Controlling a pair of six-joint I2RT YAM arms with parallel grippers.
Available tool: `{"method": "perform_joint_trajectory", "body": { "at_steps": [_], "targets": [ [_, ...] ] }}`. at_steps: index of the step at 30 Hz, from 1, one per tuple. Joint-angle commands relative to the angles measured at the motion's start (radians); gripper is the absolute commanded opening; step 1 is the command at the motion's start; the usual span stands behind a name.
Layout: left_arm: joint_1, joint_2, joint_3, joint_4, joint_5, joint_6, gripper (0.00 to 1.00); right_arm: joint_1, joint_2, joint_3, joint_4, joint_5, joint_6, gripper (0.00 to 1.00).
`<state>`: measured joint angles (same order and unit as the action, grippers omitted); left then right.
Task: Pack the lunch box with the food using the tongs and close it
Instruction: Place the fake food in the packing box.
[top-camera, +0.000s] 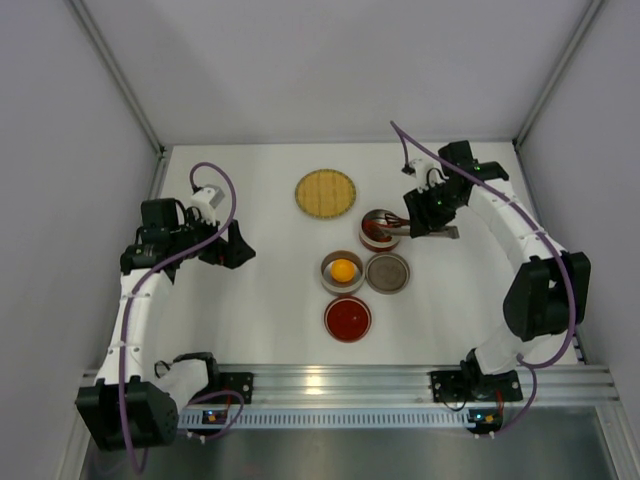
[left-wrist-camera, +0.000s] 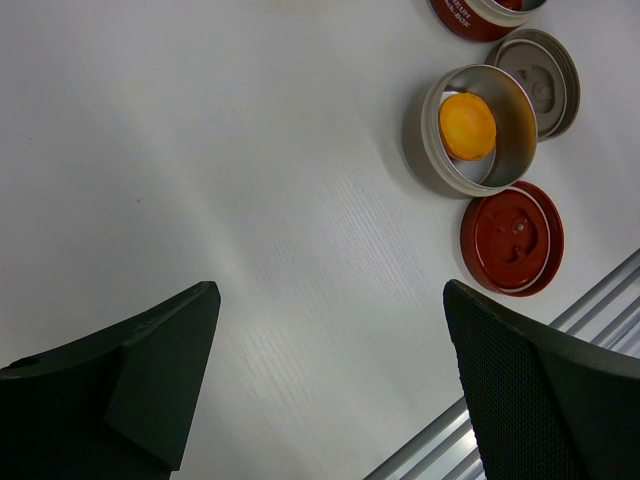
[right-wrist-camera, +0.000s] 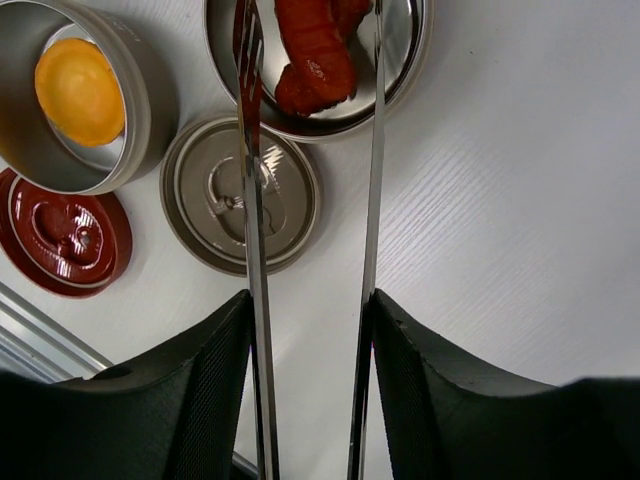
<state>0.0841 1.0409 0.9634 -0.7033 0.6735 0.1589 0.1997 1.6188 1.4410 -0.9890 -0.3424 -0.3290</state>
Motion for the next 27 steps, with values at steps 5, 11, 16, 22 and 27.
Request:
{"method": "perform_joint_trajectory", "body": {
  "at_steps": [5, 11, 16, 22, 27],
  "targets": [
    [0.000, 0.001, 0.028, 0.022, 0.032, 0.002, 0.98, -0.014, -0.007, 0.085, 0.029, -0.035, -0.005, 0.49],
    [-0.001, -0.002, 0.037, 0.018, 0.034, 0.002, 0.98, -0.014, -0.025, 0.113, 0.021, -0.030, -0.004, 0.46],
    [-0.001, -0.007, 0.040, 0.005, 0.024, 0.008, 0.99, -0.016, -0.031, 0.127, -0.022, -0.010, -0.044, 0.41],
    [-0.001, -0.010, 0.035, 0.007, 0.026, 0.007, 0.98, -0.016, -0.060, 0.125, -0.089, 0.003, -0.116, 0.41],
    [-0.001, -0.004, 0.032, 0.016, 0.032, 0.002, 0.98, -0.016, -0.068, 0.124, -0.122, 0.002, -0.143, 0.42]
  ]
}}
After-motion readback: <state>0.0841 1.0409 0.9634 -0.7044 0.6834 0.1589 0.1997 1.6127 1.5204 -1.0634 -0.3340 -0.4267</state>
